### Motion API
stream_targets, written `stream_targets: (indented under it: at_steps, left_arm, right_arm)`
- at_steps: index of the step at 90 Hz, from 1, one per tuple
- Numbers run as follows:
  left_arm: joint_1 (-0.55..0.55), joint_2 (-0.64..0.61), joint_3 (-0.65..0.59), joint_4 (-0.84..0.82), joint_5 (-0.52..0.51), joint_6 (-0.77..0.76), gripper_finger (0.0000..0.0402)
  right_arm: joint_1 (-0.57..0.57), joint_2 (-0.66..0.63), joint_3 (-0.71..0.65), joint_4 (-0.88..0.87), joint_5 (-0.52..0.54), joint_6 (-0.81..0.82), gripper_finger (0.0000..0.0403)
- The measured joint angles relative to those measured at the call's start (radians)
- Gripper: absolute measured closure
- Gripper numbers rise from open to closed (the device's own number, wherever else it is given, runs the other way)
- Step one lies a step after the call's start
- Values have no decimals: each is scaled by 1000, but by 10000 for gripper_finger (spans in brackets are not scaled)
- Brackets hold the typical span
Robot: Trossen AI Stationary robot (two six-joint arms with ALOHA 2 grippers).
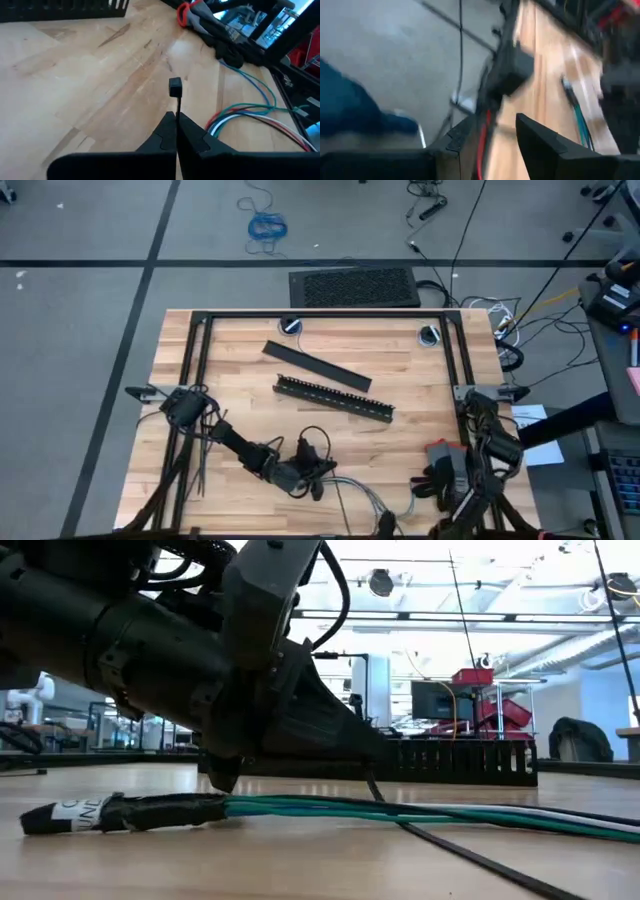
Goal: Ziptie cables
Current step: Wrap the cable wires with the black zip tie
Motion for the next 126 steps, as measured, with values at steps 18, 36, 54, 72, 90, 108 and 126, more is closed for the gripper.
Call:
stream_targets:
  at_steps: [18, 36, 54, 72, 90, 108, 126]
  left_arm:
    - [9, 0, 0, 4, 3, -10, 402]
    - [14, 0, 0, 6, 3, -18, 402]
    - [14, 0, 0, 4, 3, -11, 401]
    - [14, 0, 0, 4, 3, -10, 402]
    - [14, 0, 0, 4, 3, -10, 402]
    - [14, 0, 0, 3, 2, -9, 402]
    - [14, 0, 0, 0, 2, -9, 402]
  right_arm:
    - [-33, 32, -14, -18, -91, 109, 273]
    - [-74, 49, -15, 109, -111, -73, 273]
    - [-98, 54, -15, 176, -148, -144, 273]
    - [-123, 56, -15, 258, -214, -222, 273]
    - [-141, 59, -16, 284, -259, -237, 273]
    - [-146, 59, -16, 318, -236, -273, 283]
    - [-147, 58, -16, 313, -201, -272, 323]
